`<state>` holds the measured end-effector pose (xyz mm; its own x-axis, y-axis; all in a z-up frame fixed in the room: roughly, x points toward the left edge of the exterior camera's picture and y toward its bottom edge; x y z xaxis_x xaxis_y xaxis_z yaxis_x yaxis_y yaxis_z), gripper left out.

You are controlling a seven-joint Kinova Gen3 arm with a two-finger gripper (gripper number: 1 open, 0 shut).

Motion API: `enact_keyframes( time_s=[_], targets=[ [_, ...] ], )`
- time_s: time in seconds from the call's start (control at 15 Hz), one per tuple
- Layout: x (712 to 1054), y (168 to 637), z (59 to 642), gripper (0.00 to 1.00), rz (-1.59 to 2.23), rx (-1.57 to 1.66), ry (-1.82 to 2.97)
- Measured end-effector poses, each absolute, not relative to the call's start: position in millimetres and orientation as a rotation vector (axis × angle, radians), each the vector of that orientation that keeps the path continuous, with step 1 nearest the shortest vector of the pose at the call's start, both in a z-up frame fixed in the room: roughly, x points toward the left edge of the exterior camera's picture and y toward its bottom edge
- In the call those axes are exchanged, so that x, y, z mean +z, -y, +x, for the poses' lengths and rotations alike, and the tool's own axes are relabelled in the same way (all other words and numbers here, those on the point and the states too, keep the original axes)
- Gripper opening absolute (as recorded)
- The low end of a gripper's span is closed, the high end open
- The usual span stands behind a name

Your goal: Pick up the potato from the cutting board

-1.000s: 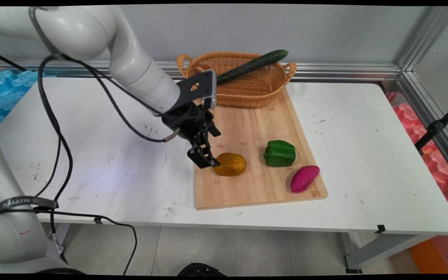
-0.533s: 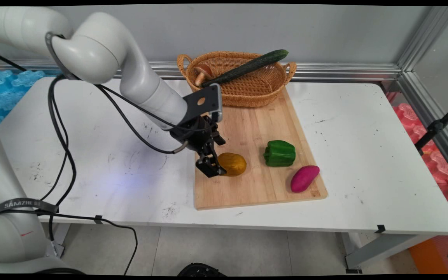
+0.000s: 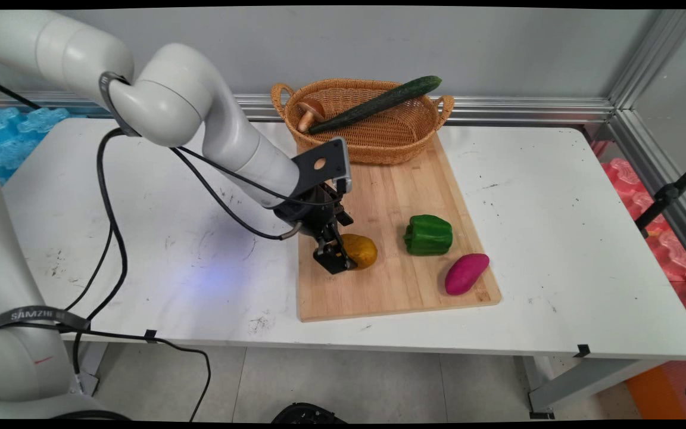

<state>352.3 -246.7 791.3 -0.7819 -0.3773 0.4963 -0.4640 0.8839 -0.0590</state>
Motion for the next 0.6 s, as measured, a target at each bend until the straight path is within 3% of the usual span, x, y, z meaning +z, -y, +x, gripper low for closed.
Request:
enact_keyframes(
  time_s=[0.33,0.4,0.6],
  targets=[
    [780,250,350,1.0,0.622,0.229,2.56],
    [778,251,349,0.0,0.623,0.225,2.56],
    [774,252,348,0.0,0.624,0.21,2.559]
  ],
)
